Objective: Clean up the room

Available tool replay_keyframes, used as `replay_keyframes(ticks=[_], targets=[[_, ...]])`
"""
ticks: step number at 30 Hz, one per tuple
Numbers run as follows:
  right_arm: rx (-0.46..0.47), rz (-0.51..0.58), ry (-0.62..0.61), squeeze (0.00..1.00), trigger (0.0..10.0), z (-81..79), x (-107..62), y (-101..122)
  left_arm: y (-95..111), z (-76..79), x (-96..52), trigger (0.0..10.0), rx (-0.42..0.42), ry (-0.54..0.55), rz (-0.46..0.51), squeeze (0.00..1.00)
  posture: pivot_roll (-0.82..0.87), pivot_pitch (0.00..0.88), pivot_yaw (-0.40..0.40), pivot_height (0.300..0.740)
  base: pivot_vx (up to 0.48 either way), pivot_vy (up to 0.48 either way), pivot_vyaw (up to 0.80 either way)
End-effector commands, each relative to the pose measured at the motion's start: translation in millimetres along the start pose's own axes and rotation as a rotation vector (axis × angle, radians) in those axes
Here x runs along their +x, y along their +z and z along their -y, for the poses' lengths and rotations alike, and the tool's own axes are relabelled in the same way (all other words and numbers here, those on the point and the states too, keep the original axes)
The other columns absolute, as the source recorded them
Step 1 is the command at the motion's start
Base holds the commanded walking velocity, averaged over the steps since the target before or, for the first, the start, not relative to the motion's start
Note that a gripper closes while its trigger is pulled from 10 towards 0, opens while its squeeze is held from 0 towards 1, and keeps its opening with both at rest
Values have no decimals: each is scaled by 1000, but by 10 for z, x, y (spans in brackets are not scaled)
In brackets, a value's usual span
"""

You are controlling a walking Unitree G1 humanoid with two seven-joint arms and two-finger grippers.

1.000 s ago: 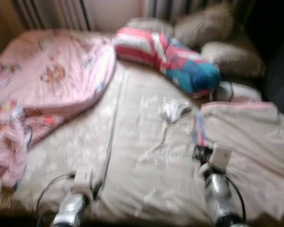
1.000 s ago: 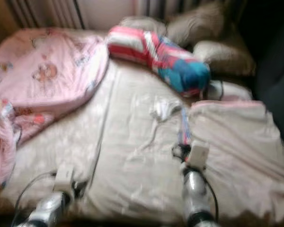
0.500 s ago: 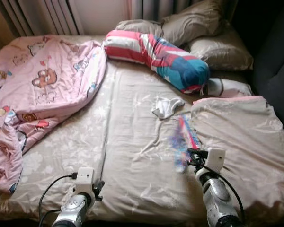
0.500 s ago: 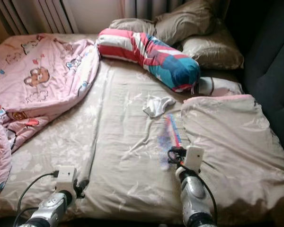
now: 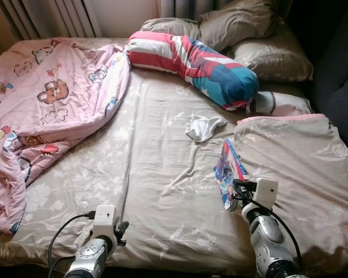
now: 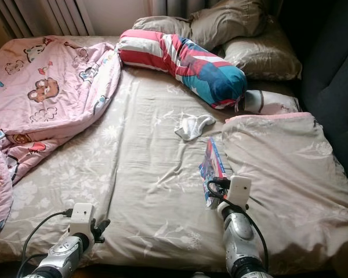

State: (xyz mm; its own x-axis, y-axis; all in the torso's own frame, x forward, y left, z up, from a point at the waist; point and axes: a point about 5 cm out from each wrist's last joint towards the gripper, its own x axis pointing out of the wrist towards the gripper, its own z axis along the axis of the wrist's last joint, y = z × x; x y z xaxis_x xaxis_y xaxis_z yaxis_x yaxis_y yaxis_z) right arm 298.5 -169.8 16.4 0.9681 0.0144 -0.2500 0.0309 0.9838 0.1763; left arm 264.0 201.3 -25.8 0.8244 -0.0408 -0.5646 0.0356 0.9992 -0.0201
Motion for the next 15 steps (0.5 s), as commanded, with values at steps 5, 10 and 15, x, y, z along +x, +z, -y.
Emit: replay_keyframes(ticks=[5, 10, 15], targets=[[-13, 10, 0, 0, 10000, -18, 14, 25, -94, -7, -29, 10000, 12, -4, -30, 0, -68, 185, 23, 667, 0, 0, 0], [-2, 30, 3, 0, 10000, -24, 13, 43, -93, -6, -29, 10000, 12, -5, -29, 0, -68, 185, 25, 653, 0, 0, 0], [23, 38, 29, 0, 10000, -54, 20, 54, -89, -2, -27, 10000, 15, -7, -27, 0, -67, 184, 25, 653, 0, 0, 0]])
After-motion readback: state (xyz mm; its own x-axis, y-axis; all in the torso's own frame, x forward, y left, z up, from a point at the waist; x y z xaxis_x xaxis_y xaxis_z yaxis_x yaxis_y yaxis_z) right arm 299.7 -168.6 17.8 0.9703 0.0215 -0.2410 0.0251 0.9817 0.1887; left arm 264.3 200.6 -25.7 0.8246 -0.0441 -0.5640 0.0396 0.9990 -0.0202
